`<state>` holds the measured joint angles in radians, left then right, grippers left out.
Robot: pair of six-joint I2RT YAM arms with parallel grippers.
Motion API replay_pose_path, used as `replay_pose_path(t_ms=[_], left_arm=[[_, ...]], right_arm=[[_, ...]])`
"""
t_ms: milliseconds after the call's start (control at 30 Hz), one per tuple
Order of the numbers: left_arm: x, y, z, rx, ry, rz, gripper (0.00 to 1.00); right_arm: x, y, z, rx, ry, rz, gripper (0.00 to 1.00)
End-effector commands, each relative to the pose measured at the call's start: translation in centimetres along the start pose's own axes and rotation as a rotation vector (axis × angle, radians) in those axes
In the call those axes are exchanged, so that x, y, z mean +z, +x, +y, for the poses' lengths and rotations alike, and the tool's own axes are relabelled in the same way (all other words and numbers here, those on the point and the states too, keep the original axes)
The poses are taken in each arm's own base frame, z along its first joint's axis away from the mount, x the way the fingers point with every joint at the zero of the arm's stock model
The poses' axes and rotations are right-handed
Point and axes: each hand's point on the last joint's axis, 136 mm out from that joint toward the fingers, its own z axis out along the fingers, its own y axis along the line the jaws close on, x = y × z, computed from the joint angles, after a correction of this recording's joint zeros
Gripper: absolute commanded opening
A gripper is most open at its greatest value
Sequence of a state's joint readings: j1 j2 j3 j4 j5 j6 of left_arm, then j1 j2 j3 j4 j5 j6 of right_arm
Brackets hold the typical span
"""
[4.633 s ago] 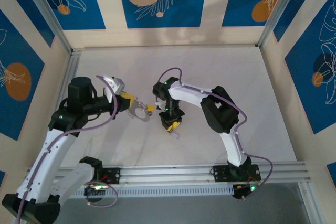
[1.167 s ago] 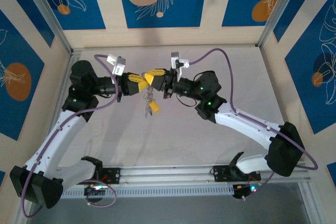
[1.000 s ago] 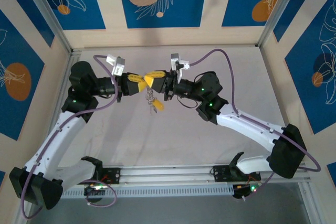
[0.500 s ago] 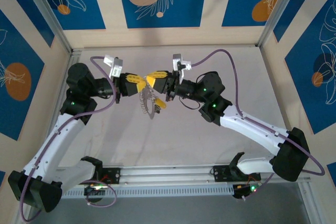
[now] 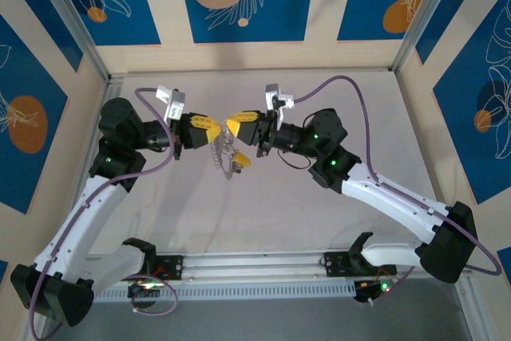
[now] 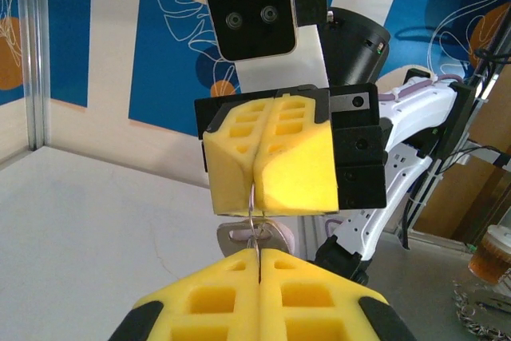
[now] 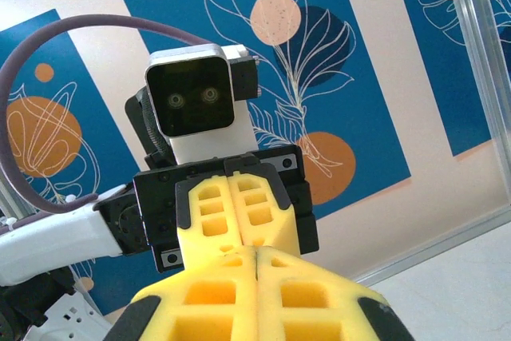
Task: Put the keys on the keyring
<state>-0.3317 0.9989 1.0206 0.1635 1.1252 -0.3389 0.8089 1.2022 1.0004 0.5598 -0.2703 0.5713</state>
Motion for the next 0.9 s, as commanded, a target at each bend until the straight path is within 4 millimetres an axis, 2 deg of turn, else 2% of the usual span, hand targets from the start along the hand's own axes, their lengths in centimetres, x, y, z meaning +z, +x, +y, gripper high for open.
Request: replay_pose_path(t_ms=[0,567,867], left_arm=[[-0.4,-0.9,-1.7,0.059,0.040,-0.009,0.00],[-0.3,-1.2,-1.7,0.063,0.048,-0.011,0.00],[-0.3,-1.2,-1.9,0.063,0.055,-0.011,0.00]], right_arm=[[-0.6,-1.5,0.6,-0.035,-0.008,-0.030,0.00],[-0.9,-0.6,1.4,-0.020,-0.081,0.043,0.00],[-1.1,-0.8,1.5,-0.029,-0.087,0.041,0.00]])
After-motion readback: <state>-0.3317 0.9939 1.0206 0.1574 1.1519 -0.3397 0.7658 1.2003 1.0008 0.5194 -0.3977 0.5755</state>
